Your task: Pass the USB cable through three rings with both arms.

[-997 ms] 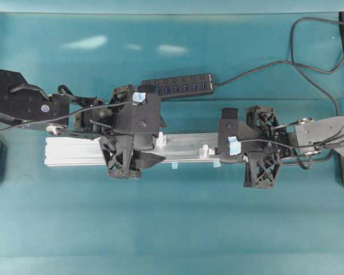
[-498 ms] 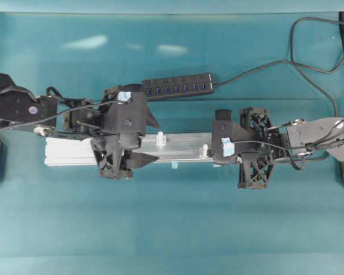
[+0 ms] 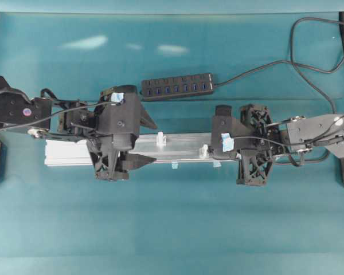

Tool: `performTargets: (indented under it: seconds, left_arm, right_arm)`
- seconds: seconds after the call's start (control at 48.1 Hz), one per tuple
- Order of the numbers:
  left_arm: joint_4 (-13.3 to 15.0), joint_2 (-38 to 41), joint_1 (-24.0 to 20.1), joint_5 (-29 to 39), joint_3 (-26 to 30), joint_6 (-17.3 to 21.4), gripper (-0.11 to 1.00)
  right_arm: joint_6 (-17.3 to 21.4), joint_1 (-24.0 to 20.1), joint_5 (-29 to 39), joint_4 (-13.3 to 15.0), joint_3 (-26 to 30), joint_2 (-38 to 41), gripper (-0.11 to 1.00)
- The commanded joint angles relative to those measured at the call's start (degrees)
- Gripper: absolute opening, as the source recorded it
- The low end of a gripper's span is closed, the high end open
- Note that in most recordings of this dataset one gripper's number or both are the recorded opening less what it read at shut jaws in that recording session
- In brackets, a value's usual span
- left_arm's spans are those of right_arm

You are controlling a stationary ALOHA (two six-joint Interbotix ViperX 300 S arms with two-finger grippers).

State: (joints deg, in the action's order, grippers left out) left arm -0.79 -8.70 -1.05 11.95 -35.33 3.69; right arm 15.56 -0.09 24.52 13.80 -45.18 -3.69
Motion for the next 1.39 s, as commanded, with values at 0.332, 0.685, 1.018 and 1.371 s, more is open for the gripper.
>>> performTargets:
  seconds: [0.332,0.685,1.018,1.371]
  left_arm:
    - [-0.2,-0.9,0.2,-0.5,0.5,-0.1,0.9]
    - [-0.2,-0.7,0.2,-0.5,0.5,-0.1,0.9]
    - [-0.2,-0.4,0.2,-0.5,0.7,-0.1,0.9]
    - [-0.1,4.9,0.2,-8.8,1.2,0.0,0.9]
  right_arm:
    - [-0.6,0.6,-2.3,0.3,1.8,0.5,-0.09]
    - [-0.6,0.9,-3.9,0.3,4.7,2.8,-0.09]
    - [-0.4,-0.3,-5.1,0.3,3.4,2.0,-0.09]
    - [0.4,0.1,-9.1,-0.1,3.4,2.0,-0.09]
